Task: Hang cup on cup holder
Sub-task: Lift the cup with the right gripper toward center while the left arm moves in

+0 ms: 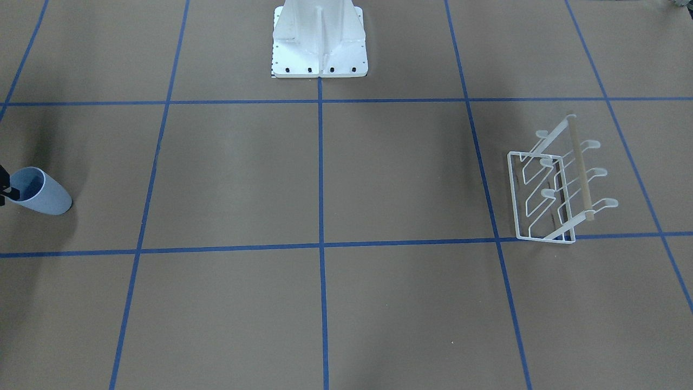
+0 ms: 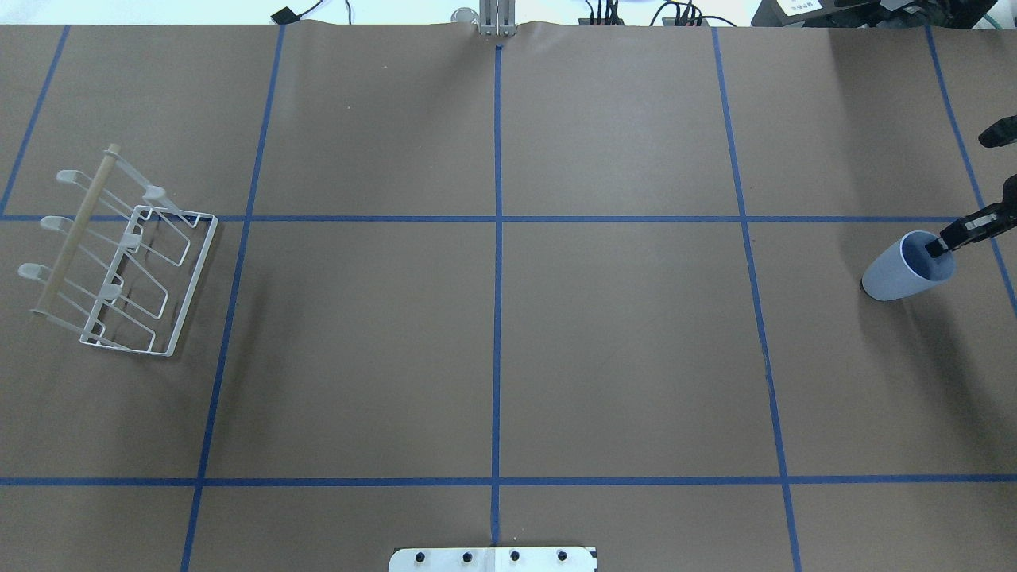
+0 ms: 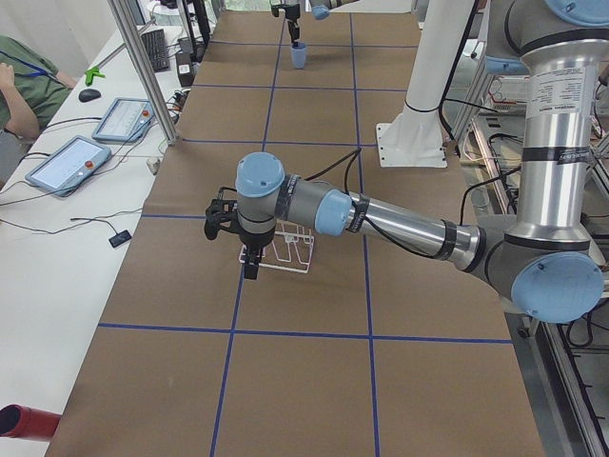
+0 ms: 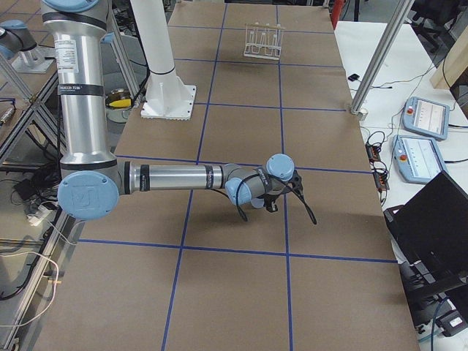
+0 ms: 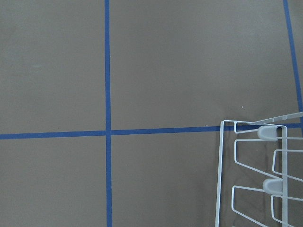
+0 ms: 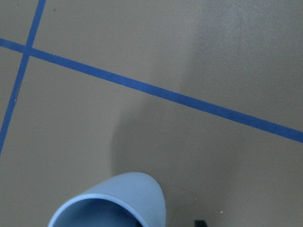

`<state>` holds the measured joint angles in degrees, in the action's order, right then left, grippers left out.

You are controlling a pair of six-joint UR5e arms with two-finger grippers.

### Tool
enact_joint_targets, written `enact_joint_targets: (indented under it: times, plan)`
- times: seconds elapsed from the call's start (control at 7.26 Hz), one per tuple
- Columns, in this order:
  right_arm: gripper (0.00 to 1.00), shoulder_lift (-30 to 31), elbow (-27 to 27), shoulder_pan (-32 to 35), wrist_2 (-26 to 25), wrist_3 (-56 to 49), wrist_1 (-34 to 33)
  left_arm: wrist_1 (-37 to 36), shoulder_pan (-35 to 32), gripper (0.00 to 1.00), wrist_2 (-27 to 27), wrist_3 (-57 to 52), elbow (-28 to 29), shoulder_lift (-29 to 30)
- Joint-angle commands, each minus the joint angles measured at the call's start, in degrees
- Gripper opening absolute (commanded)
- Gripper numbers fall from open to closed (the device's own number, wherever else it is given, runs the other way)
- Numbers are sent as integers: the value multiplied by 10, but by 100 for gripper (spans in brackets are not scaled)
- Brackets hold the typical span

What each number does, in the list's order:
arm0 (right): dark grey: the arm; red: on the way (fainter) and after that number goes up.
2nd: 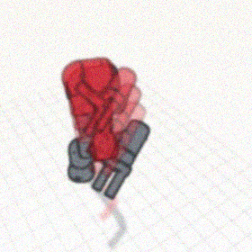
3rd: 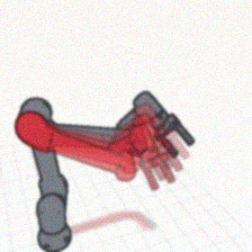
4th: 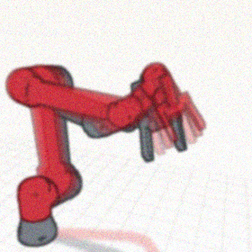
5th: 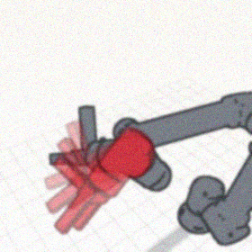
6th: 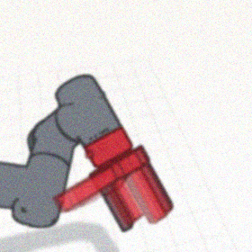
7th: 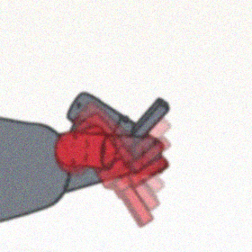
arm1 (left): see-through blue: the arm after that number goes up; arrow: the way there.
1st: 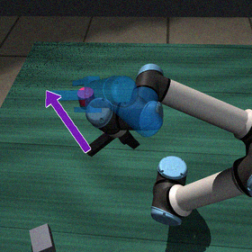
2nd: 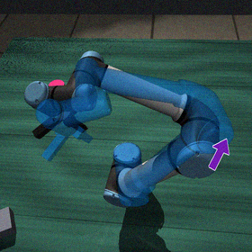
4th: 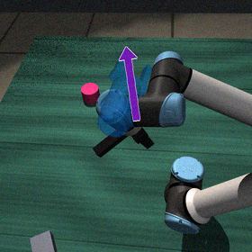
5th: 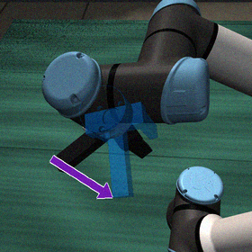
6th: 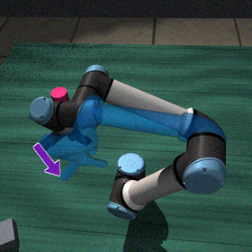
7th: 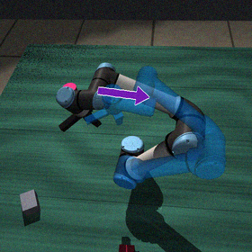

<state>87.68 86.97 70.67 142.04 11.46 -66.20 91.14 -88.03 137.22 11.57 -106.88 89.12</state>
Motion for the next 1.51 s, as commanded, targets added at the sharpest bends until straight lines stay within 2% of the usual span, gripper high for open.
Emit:
enact_joint_targets:
  times: [0.0, 0.14, 0.28, 0.41, 0.55, 0.69, 0.96, 1.38]
  plan:
    - [0, -1, 17, -1, 16, 3, 3, 0, 0, 98, 2, 0, -1, 0]
    - [0, -9, 24, 0, 65, 15, 3, 0, 0, 98, 3, 0, -1, -1]
    - [0, -31, 35, 8, 89, 40, 3, 0, 0, 98, 4, 1, 0, 0]
    - [0, -56, 53, 8, 95, 81, 4, -2, 0, 98, 3, 2, 0, 11]
    - [0, -63, 98, 8, 94, 167, 15, 3, 1, 98, 3, 4, 0, 23]
    - [0, -78, 125, 6, 79, 268, 66, 4, 1, 98, 4, 12, 2, 42]
    - [0, -90, 127, -7, 39, 451, 231, 33, 3, 98, 6, 81, -2, 70]
    - [0, -87, 123, -75, -45, 654, 488, 174, 33, 98, 6, 192, -3, 71]
